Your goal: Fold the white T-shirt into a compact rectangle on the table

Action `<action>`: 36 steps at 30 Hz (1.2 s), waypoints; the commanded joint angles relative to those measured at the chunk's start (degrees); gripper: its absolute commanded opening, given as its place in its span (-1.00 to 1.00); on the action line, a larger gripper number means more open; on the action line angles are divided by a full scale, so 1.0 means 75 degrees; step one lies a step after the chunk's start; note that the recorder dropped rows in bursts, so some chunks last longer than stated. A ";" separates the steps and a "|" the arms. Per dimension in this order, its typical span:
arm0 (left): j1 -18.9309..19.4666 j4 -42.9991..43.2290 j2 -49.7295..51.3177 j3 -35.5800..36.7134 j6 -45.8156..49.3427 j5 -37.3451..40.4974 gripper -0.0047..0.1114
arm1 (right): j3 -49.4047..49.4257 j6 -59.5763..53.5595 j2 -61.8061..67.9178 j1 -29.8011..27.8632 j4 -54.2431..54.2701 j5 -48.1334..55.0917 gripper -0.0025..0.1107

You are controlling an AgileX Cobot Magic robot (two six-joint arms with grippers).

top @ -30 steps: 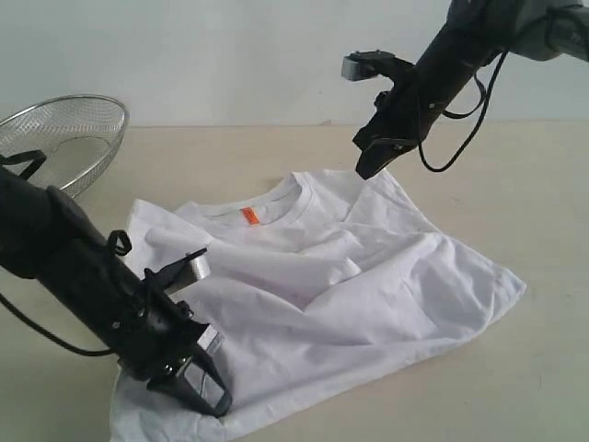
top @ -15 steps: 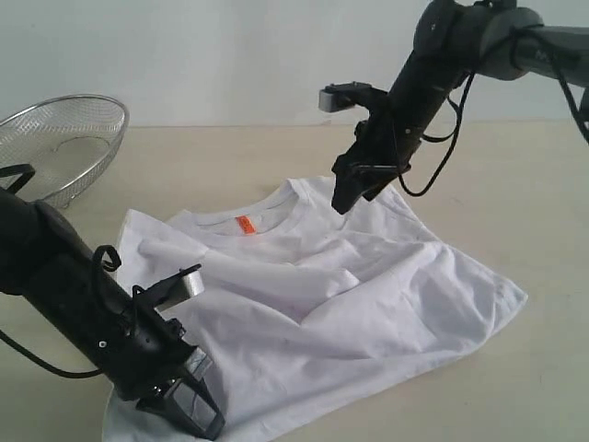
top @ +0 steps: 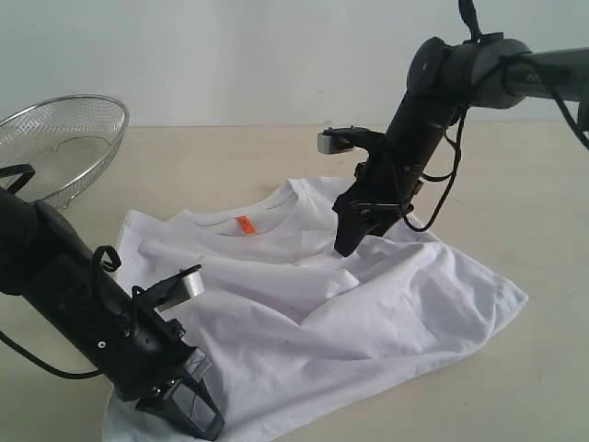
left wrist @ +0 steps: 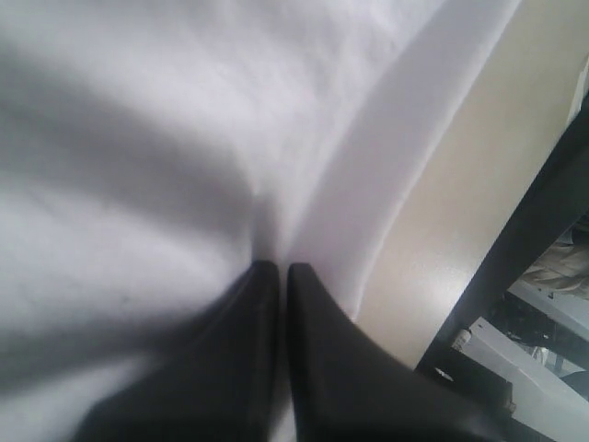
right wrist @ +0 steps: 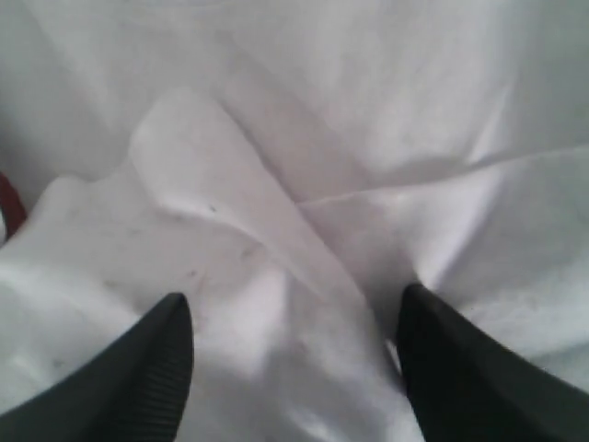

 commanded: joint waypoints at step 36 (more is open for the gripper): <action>-0.0076 0.0261 0.0078 0.0164 0.0079 -0.0435 -0.84 | 0.0002 0.4473 -0.0673 0.0040 -0.3052 -0.3981 -0.96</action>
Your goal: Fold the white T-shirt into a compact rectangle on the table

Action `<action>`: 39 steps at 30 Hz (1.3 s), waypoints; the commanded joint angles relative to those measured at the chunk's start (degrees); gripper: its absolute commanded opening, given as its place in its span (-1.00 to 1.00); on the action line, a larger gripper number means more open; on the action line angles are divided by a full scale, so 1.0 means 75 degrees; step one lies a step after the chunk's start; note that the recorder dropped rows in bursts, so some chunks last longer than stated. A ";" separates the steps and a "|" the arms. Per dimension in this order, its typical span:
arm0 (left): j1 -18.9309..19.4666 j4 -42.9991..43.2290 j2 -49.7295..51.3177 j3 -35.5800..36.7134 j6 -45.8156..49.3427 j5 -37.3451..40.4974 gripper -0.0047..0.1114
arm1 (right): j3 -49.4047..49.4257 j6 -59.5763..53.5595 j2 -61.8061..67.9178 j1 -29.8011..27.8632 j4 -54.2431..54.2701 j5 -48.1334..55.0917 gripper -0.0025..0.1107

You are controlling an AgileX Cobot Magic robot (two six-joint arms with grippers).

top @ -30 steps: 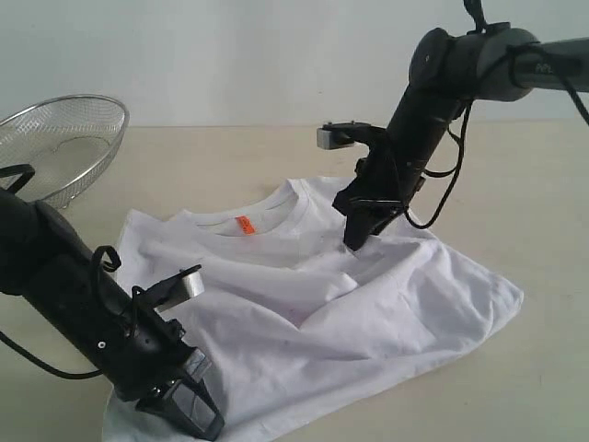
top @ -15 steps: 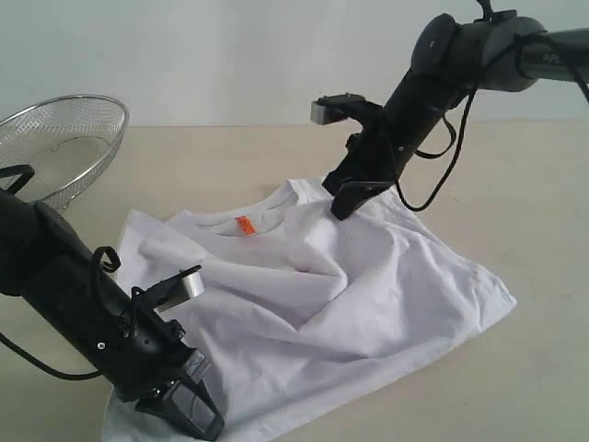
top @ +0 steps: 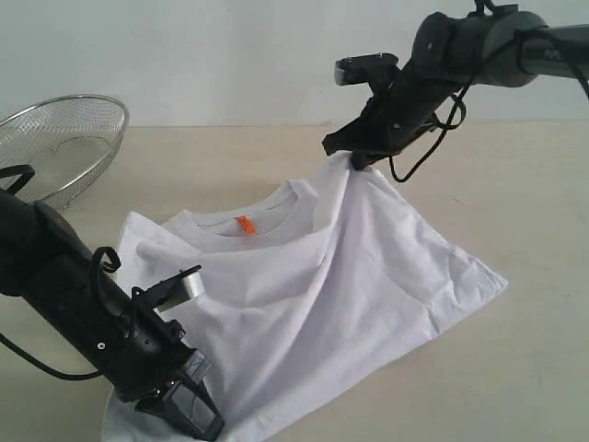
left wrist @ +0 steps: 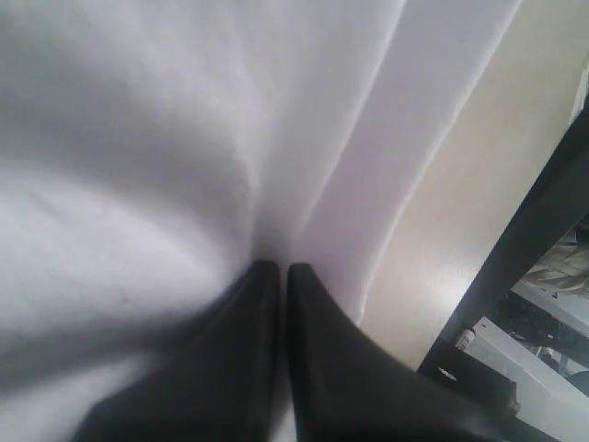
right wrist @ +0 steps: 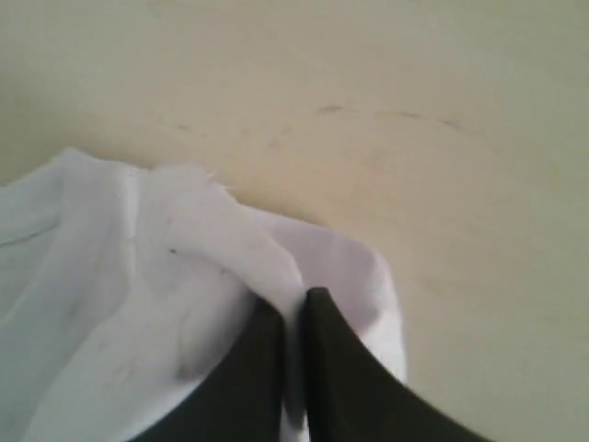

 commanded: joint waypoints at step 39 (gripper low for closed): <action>0.0273 0.0511 -0.0199 0.0164 -0.0136 -0.0561 -0.84 | -0.0326 0.0818 -0.0466 -0.0233 -0.2853 0.3908 -0.96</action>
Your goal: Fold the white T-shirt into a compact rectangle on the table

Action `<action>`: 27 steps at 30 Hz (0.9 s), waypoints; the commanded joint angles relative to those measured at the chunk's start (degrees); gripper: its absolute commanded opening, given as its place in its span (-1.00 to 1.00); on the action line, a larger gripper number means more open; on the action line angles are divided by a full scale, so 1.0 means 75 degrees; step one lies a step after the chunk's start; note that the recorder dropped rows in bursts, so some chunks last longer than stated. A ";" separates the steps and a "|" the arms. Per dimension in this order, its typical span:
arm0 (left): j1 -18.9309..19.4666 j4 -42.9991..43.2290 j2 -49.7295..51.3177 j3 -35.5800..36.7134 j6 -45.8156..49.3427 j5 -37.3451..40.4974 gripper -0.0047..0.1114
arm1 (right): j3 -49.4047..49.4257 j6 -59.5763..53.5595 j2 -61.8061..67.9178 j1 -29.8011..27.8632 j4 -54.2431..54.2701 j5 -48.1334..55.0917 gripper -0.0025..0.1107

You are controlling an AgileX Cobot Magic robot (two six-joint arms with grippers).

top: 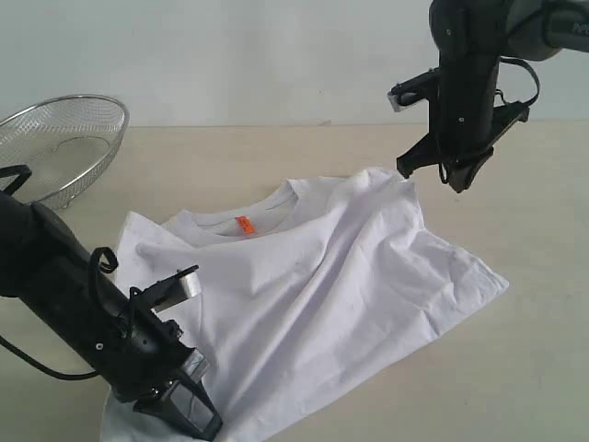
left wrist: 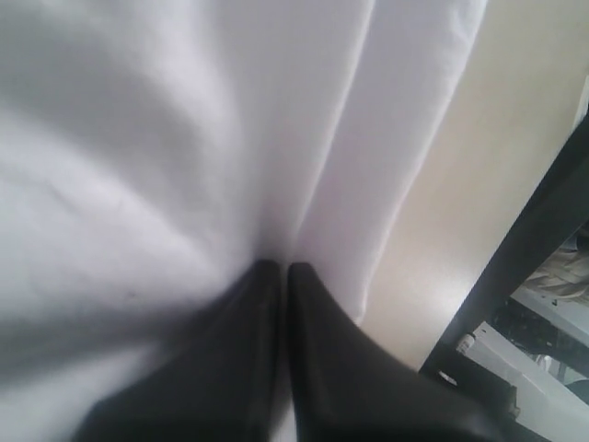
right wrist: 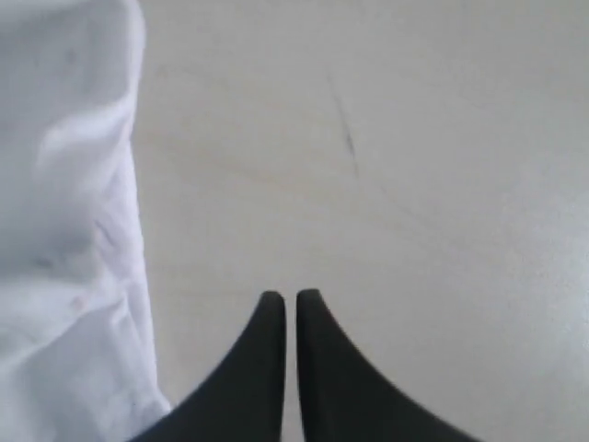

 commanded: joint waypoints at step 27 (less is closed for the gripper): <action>0.0870 0.0539 -0.1389 -0.0729 0.0002 -0.0953 -0.84 | 0.3817 -0.1608 -0.1422 0.0270 0.3539 -0.1535 -0.96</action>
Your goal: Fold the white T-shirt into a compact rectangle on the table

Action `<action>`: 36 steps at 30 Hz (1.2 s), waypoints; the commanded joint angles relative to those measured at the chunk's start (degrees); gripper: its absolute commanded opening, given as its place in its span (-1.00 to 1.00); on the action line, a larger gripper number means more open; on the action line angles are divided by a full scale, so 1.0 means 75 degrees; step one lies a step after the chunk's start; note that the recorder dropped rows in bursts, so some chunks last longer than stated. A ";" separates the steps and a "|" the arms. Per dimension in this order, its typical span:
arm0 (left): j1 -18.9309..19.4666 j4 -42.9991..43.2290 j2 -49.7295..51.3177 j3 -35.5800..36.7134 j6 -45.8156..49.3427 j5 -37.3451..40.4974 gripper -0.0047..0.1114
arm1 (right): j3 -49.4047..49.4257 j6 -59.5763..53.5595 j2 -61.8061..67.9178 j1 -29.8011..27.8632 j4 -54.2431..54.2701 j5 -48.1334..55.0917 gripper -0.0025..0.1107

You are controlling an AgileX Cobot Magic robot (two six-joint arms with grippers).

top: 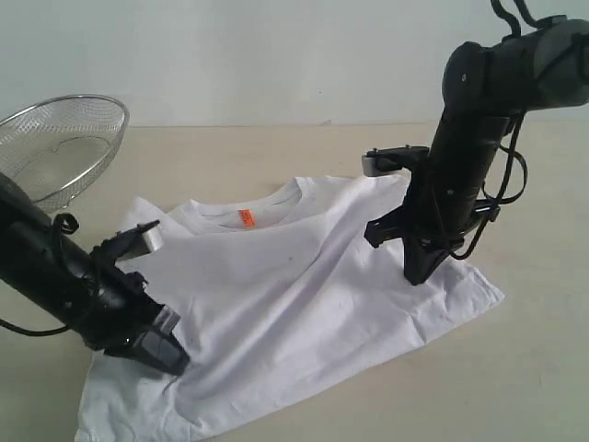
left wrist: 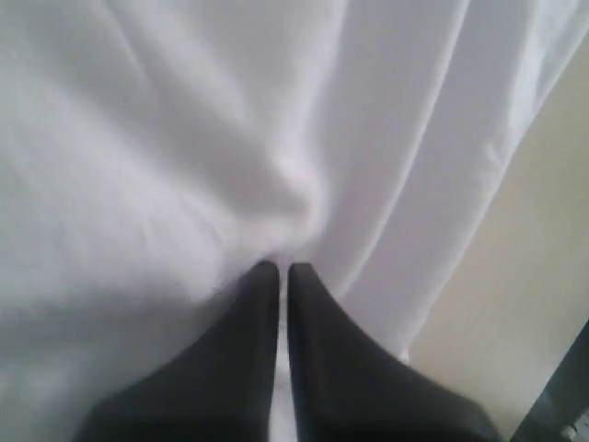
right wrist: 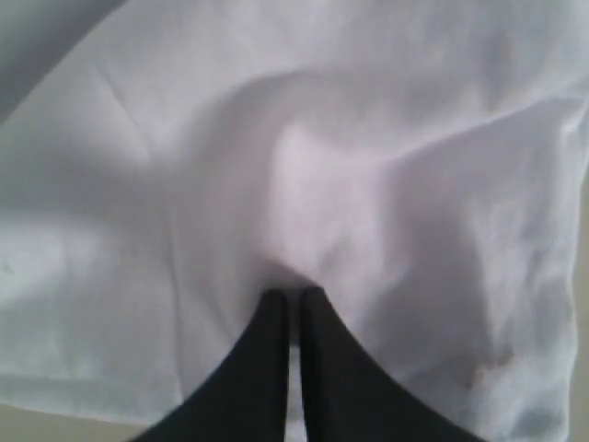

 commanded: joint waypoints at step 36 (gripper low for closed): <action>0.0603 0.3713 0.3176 -0.8464 -0.1034 0.3101 0.04 | 0.0549 -0.0217 -0.0053 0.0017 0.0199 -0.0949 -0.96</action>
